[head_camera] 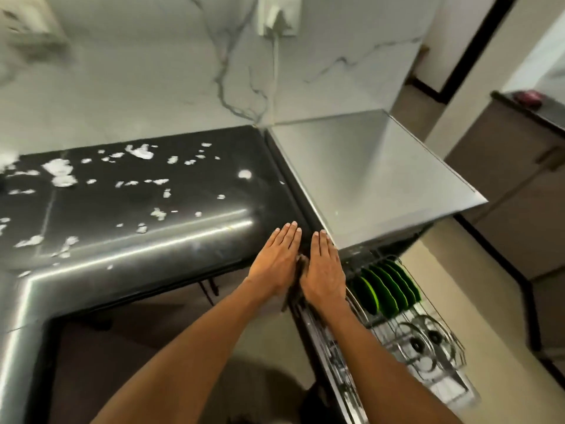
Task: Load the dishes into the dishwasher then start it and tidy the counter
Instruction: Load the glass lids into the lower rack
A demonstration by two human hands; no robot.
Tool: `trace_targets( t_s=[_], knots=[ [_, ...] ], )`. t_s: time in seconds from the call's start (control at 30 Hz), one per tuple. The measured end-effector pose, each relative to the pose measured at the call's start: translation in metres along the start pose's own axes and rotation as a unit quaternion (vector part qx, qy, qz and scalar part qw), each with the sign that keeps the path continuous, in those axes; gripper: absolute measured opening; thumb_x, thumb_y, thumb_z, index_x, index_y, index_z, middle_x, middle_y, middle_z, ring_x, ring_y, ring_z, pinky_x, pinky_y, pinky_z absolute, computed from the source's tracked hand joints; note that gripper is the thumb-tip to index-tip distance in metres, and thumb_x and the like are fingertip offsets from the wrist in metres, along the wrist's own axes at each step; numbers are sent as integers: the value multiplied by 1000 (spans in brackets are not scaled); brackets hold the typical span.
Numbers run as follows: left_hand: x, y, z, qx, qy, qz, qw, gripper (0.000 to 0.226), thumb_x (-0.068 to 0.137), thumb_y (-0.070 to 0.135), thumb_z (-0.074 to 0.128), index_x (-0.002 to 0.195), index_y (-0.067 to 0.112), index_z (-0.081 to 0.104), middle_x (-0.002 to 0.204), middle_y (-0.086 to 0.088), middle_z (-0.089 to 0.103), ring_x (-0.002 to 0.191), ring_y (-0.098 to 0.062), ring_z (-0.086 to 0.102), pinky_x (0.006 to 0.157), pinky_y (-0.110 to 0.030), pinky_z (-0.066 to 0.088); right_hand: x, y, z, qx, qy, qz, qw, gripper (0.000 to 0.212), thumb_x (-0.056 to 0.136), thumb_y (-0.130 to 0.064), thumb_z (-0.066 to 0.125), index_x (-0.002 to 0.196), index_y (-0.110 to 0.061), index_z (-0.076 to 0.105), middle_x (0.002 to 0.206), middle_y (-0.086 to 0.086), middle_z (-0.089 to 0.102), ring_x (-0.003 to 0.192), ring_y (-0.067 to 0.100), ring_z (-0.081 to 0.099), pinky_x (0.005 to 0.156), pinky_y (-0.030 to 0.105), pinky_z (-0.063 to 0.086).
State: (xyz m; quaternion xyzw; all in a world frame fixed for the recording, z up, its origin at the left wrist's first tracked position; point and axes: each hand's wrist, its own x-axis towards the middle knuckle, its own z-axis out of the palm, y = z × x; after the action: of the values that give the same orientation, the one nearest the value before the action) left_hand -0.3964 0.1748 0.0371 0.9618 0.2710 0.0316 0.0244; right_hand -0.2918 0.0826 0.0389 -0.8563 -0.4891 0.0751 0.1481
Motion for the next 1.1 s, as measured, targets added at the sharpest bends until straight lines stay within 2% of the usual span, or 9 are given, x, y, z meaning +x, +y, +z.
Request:
trace_targets(
  t_s=[0.13,0.3,0.47,0.6,0.7,0.83,0.97,1.1],
  knots=[
    [-42,-66,-24,6,43,-73,996,64,103,30,28,157,2,10,166,-16,6,154,-27,1,125,-40,4,14,-71,8,-12,17,-96,995,64,108,-35,33,160,-5,9,168,13,8,156,23,6,126,34,3],
    [-105,-140,-47,25,68,-170,983,62,104,28,25,157,2,7,165,-17,4,154,-27,-1,125,-40,1,25,-171,27,-14,7,-216,976,63,106,-27,38,159,-2,17,167,17,15,155,25,12,127,36,8],
    [-165,-208,-55,52,62,-276,958,66,101,26,26,157,2,0,166,-16,-3,153,-27,-6,125,-41,0,32,-260,57,-17,-26,-323,946,63,106,-32,38,160,-5,16,167,13,15,156,23,10,127,36,7],
    [-208,-255,-55,53,65,-349,933,64,102,28,25,157,3,5,166,-16,2,154,-27,-3,125,-42,2,39,-324,82,-10,-62,-383,922,63,107,-36,35,160,-8,14,168,12,13,156,22,9,127,39,11],
    [-234,-286,-55,54,74,-403,911,63,102,25,28,157,3,9,165,-15,5,154,-26,-1,124,-39,-4,49,-369,102,-8,-80,-427,901,63,107,-34,35,160,-7,14,168,13,13,156,23,10,127,38,9],
    [-257,-332,-52,36,60,-471,880,64,102,26,29,158,5,5,166,-13,2,154,-24,-4,122,-36,-9,64,-427,127,-1,-108,-474,874,62,107,-32,35,160,-5,16,167,14,14,156,24,10,126,36,6],
    [-271,-376,-53,22,48,-531,846,64,103,28,29,158,5,4,166,-13,0,154,-23,-5,125,-38,-5,81,-478,150,-13,-148,-517,843,63,107,-32,34,161,-8,12,168,11,8,156,21,4,126,34,2],
    [-282,-413,-54,4,61,-579,813,65,104,28,30,158,6,1,166,-12,-2,153,-22,-7,120,-33,-14,95,-527,170,-21,-186,-552,813,65,106,-35,32,161,-7,10,169,12,7,156,21,3,127,35,2]
  ],
)
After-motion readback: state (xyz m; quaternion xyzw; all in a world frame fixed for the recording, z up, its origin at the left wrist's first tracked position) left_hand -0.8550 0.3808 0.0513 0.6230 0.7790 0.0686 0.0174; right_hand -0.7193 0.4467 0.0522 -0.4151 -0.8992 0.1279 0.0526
